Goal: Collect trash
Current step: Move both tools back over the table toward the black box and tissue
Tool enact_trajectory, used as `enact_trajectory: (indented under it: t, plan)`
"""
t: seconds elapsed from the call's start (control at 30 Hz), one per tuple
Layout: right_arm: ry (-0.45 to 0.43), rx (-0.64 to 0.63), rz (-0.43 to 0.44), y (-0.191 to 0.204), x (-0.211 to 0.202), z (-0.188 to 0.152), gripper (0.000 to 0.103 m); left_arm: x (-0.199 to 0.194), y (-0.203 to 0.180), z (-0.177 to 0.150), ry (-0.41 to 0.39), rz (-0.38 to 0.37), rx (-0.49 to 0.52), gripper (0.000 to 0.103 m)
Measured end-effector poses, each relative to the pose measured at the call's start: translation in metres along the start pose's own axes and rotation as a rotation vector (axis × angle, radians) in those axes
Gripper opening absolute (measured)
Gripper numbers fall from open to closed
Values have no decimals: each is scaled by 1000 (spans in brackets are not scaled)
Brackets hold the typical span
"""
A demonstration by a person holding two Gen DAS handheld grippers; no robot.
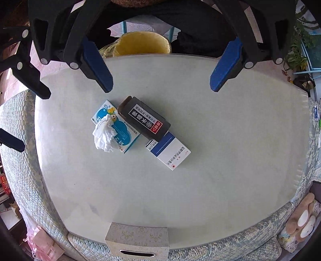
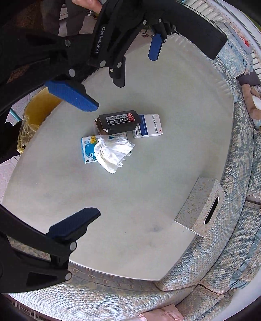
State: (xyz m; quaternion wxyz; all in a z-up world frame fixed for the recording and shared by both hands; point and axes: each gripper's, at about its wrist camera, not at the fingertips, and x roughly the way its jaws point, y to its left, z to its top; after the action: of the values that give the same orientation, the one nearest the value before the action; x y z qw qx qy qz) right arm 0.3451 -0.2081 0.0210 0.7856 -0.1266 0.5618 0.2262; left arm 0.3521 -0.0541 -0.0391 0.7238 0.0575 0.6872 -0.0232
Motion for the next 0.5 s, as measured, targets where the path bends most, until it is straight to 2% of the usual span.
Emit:
enact_trajectory:
  t: [0.3, 0.5]
  plan:
    - [57, -33, 33, 2, 49, 6, 94, 58, 5, 16, 63, -46, -90, 95]
    - [105, -52, 46, 2, 86, 6, 94, 92, 20, 21, 75, -105, -209, 95]
